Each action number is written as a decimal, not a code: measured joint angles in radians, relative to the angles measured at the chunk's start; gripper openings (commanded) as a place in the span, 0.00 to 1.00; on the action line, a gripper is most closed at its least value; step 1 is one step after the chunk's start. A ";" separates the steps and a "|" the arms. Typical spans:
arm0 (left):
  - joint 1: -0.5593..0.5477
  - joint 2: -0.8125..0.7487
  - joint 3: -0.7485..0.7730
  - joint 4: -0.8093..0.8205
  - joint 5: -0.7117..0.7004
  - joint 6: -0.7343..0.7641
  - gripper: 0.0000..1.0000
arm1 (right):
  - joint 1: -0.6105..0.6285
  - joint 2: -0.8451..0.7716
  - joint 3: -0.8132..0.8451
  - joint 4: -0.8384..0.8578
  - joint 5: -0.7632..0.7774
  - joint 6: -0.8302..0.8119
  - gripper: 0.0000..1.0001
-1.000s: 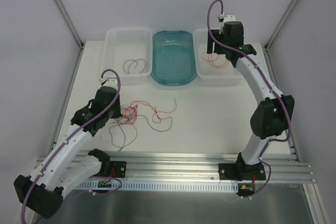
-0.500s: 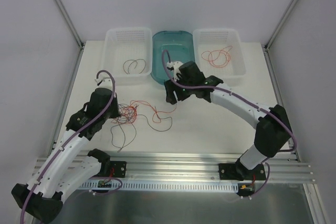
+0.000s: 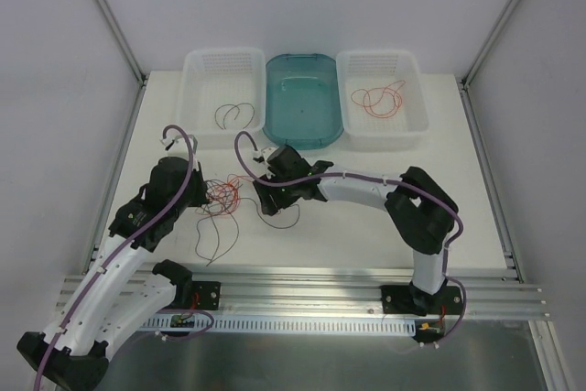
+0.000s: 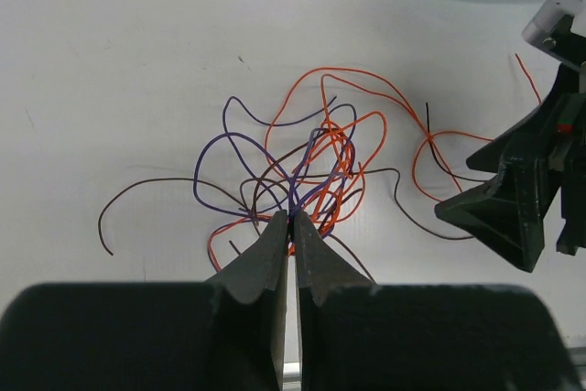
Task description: Untangle the cables
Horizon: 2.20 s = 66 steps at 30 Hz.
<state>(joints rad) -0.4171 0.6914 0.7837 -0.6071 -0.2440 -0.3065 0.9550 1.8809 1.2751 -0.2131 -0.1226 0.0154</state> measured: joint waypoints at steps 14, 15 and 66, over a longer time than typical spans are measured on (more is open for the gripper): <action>0.000 0.001 -0.012 0.009 0.021 0.000 0.00 | 0.032 0.095 0.011 0.309 -0.157 0.000 0.61; 0.001 0.000 -0.013 0.010 0.024 0.000 0.00 | 0.032 0.108 0.012 0.314 -0.161 -0.001 0.56; 0.184 0.189 0.021 -0.050 -0.316 -0.044 0.00 | -0.919 -1.096 0.138 -0.477 0.066 -0.074 0.01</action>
<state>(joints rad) -0.2333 0.8803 0.8051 -0.6567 -0.5598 -0.3504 0.0360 0.7849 1.4132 -0.6903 -0.0563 -0.0586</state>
